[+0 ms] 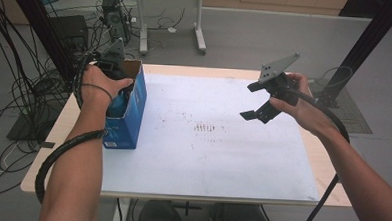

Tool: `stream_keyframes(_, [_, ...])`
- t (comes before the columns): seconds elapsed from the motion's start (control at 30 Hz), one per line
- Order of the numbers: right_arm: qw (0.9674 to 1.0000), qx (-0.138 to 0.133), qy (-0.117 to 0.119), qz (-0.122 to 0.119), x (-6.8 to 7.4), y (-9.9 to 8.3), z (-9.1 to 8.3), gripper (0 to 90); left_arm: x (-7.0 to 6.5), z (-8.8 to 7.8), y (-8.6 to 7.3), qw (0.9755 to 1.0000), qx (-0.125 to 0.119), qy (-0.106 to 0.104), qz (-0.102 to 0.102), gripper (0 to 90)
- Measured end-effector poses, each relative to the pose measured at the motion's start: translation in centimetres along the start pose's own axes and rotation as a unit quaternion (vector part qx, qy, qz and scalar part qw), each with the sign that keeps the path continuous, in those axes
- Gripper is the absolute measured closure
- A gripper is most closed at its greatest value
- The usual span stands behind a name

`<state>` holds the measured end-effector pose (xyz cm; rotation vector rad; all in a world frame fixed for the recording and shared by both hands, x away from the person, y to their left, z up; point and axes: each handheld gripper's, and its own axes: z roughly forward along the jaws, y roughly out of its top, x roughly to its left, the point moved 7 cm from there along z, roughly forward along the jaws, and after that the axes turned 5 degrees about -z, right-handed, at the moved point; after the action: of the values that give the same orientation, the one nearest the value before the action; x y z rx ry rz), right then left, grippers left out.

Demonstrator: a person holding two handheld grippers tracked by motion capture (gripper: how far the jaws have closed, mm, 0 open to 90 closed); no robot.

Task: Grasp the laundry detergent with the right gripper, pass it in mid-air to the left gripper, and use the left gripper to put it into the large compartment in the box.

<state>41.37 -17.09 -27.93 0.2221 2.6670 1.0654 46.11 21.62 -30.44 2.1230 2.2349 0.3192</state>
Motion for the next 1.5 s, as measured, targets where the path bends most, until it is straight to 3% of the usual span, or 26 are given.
stream_keyframes(0.3, [1.0,0.004,-0.001,0.008,-0.2,-0.2,-0.1,5.6,0.3,-1.9,-0.5,0.9999,-0.014,-0.003,0.005,27.7])
stream_keyframes(0.5, [0.9999,0.011,-0.002,0.009,-0.6,-0.2,0.0,5.6,-0.6,-3.6,-0.6,0.9995,-0.026,-0.013,0.015,26.1])
stream_keyframes(0.6, [0.9998,0.017,-0.003,0.009,-0.9,0.0,0.0,5.6,-1.6,-4.6,-0.5,0.9984,-0.039,-0.03,0.028,24.9])
stream_keyframes(0.9, [0.9993,0.035,-0.01,0.009,-1.5,0.2,-0.5,5.5,-4.9,-6.5,0.0,0.9949,-0.058,-0.048,0.067,20.1])
stream_keyframes(1.27, [0.9981,0.056,-0.017,0.019,-2.0,-1.1,-1.8,5.4,-9.5,-6.9,0.9,0.9897,-0.058,-0.074,0.108,14.6])
stream_keyframes(1.5, [0.9975,0.065,-0.018,0.021,-2.3,-1.8,-2.2,5.4,-11.9,-7.0,1.6,0.9866,-0.061,-0.088,0.122,12.6])
